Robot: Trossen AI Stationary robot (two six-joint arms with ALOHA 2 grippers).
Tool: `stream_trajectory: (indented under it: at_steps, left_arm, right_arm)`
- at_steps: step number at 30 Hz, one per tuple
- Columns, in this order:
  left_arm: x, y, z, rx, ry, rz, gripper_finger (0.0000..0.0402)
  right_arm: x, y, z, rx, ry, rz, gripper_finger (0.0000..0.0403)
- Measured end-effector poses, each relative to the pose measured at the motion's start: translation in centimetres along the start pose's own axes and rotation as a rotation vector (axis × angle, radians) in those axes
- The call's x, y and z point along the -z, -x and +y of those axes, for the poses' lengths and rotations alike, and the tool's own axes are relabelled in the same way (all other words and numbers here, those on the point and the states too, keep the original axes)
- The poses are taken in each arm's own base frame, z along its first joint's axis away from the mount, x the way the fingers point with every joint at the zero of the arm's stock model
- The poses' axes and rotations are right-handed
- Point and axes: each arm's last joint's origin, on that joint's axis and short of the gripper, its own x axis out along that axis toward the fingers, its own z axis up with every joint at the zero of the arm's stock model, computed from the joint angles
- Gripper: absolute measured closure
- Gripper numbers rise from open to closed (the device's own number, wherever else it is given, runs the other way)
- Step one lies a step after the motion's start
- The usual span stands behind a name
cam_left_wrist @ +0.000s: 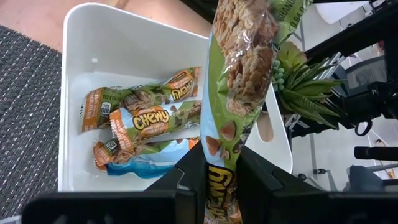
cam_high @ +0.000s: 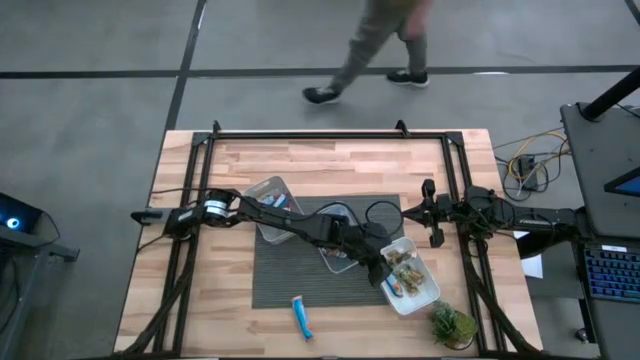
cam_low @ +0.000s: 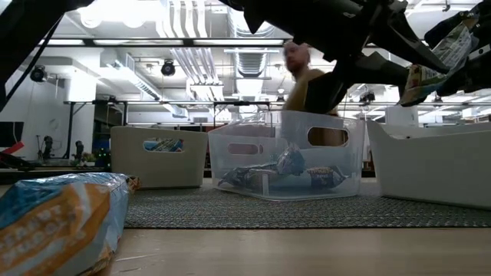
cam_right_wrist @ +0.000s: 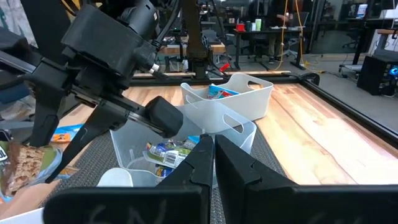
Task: Pick and place Granola Bars by type
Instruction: Put the yellow granola bar into the white bin
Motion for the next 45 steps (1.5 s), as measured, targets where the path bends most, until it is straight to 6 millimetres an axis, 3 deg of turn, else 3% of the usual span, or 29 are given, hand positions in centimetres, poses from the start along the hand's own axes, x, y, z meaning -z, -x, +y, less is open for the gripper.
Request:
stream_trajectory:
  at_steps: [16, 29, 45]
  left_arm:
    - [-0.20, 0.03, -0.04, 0.010, -0.017, -0.015, 0.0347]
    - [-0.14, 0.06, 0.00, 0.004, 0.012, -0.008, 0.0225]
    - [-0.10, 0.15, -0.20, 0.030, -0.038, 0.010, 0.0228]
  right_arm:
    - [0.00, 0.00, 0.00, 0.000, 0.000, 0.000, 0.0394]
    - [0.00, 0.00, 0.00, 0.000, 0.000, 0.000, 0.0394]
    - [0.00, 0.00, 0.00, 0.000, 0.000, 0.000, 0.0394]
